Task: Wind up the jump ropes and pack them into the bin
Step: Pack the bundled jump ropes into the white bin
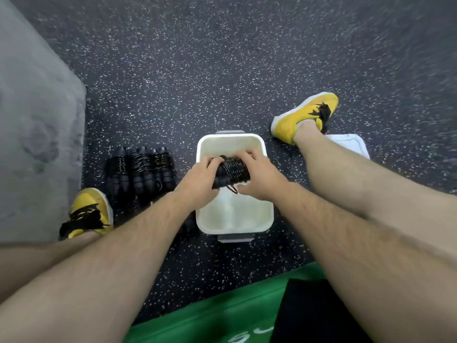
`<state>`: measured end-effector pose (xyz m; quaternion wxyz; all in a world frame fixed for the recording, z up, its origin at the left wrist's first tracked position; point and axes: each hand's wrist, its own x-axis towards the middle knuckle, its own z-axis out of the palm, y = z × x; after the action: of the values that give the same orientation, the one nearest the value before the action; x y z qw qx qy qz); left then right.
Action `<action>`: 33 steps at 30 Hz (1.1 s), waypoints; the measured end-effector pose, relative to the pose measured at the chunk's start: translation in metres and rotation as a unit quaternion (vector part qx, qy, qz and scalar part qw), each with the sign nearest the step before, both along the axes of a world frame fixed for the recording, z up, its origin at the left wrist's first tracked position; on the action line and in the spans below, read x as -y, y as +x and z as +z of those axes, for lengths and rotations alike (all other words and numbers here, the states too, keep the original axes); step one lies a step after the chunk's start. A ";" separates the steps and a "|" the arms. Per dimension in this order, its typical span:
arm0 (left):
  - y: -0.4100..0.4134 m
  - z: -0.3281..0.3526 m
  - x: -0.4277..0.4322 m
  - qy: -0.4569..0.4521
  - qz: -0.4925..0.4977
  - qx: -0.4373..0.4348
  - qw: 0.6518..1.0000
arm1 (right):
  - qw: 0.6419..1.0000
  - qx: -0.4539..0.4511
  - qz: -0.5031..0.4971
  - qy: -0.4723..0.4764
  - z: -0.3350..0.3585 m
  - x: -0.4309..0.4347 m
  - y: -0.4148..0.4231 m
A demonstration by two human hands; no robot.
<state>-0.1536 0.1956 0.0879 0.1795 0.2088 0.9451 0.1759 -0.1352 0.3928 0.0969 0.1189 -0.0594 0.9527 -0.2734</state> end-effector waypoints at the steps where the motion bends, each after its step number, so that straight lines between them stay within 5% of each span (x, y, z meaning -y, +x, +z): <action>1: -0.002 -0.006 -0.005 -0.024 -0.005 -0.009 1.000 | 1.000 0.020 -0.002 0.006 -0.005 -0.004 -0.001; 5: -0.008 -0.026 -0.022 -0.184 -0.062 -0.106 0.975 | 0.995 0.076 0.005 0.067 -0.028 -0.001 -0.006; 10: -0.006 -0.050 -0.034 -0.255 -0.082 -0.071 0.961 | 0.976 0.085 0.062 0.192 -0.062 0.011 -0.014; 21: -0.011 -0.078 -0.056 -0.192 -0.005 0.007 0.981 | 0.961 0.118 -0.016 0.252 -0.093 0.023 -0.018; 25: -0.002 -0.084 -0.052 -0.173 -0.002 -0.001 0.985 | 0.952 0.059 0.013 0.299 -0.096 0.024 -0.014; 33: -0.006 -0.069 -0.047 -0.110 -0.012 0.000 0.994 | 0.974 0.055 -0.007 0.219 -0.065 0.030 -0.019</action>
<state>-0.1594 0.2428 0.0192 0.2038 0.1996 0.9560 0.0691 -0.1540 0.3628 0.0317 0.1790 -0.0104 0.9818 -0.0622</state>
